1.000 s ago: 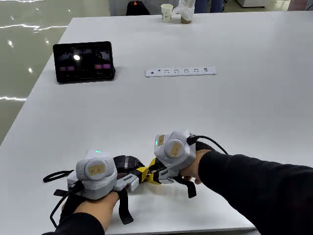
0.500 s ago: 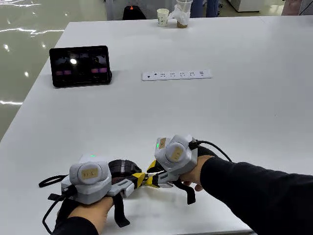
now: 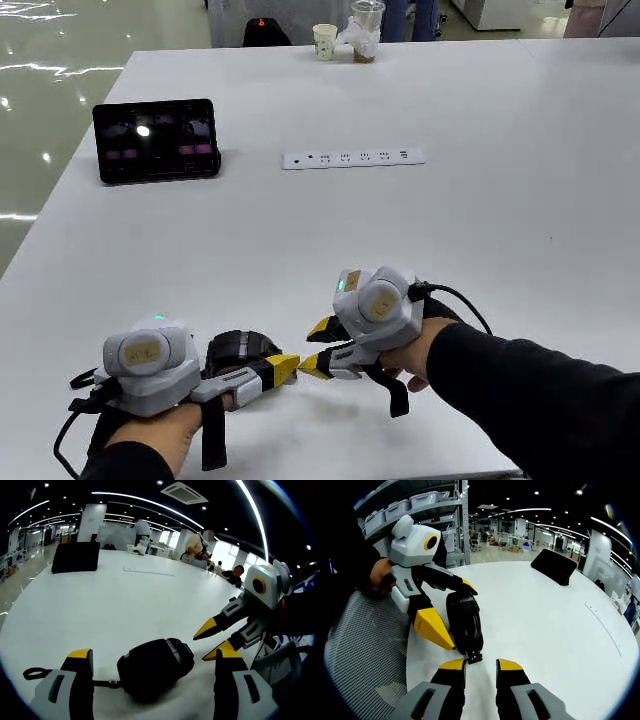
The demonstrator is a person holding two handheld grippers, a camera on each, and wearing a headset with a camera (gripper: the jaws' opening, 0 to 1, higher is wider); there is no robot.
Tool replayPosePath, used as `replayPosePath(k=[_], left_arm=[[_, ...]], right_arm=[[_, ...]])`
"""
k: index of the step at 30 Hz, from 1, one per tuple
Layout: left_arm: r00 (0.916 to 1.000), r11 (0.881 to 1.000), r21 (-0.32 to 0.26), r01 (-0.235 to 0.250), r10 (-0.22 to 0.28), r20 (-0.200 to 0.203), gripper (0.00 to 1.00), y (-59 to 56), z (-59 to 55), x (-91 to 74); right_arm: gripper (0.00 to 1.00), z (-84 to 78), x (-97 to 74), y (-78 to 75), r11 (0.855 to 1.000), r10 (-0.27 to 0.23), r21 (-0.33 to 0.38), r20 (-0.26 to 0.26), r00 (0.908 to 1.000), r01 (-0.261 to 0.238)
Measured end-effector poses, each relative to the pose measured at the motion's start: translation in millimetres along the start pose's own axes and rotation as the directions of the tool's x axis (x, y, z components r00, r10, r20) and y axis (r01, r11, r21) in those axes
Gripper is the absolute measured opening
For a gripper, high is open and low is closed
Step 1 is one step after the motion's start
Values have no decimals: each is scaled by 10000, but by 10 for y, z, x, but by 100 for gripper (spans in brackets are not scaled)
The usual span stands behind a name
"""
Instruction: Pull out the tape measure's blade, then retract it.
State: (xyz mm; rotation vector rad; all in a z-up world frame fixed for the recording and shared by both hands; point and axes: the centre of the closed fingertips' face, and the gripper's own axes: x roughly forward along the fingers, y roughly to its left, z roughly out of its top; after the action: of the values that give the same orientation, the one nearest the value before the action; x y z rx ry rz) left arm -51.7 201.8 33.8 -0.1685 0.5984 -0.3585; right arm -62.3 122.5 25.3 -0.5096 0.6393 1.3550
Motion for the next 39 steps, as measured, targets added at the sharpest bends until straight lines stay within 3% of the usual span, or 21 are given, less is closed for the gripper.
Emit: replayPosePath(k=[5,8,9,10,12,13,16,27,28,33,39], left_arm=[[9993,9989,270,376,-377,16,99,2,67,-50],[9985,9989,233,398,-388,-396,99,57,59,-91],[9963,9976,-27,690,-691,-502,99,22,52,-105],[9923,9924,-440,1153,-1170,-395,99,-30,76,-122],[9934,9932,-235,1144,-1146,-76,99,32,153,-168],[9900,9895,-337,1406,-1408,-36,99,-4,169,-186],[9912,9912,-33,1322,-1322,10,99,51,216,-243],[9904,9888,721,1310,-1274,-530,99,267,205,-448],[9910,9884,789,1294,-1262,-444,99,290,217,-472],[9937,9884,1033,1111,-1088,-278,99,433,251,-588],[9933,9894,951,1095,-1055,-464,99,544,230,-711]], right_arm=[[24,-31,-123,-15,9994,-205,283,162,9997,201],[26,-48,-207,-37,9985,-342,445,282,9990,329],[27,-56,-231,-48,9980,-401,501,312,9987,385],[28,-69,-265,-60,9974,-451,571,343,9984,431],[31,-92,-326,-84,9955,-562,789,388,9977,530],[31,-103,-349,-91,9950,-587,834,392,9975,552],[33,-154,-430,-126,9927,-745,986,440,9962,699],[42,-432,-716,-195,9824,-1203,1468,249,9924,1154],[43,-447,-741,-199,9816,-1227,1503,251,9921,1176],[48,-531,-866,-223,9768,-1382,1675,178,9902,1333],[53,-624,-1026,-224,9715,-1549,1840,154,9878,1495]])
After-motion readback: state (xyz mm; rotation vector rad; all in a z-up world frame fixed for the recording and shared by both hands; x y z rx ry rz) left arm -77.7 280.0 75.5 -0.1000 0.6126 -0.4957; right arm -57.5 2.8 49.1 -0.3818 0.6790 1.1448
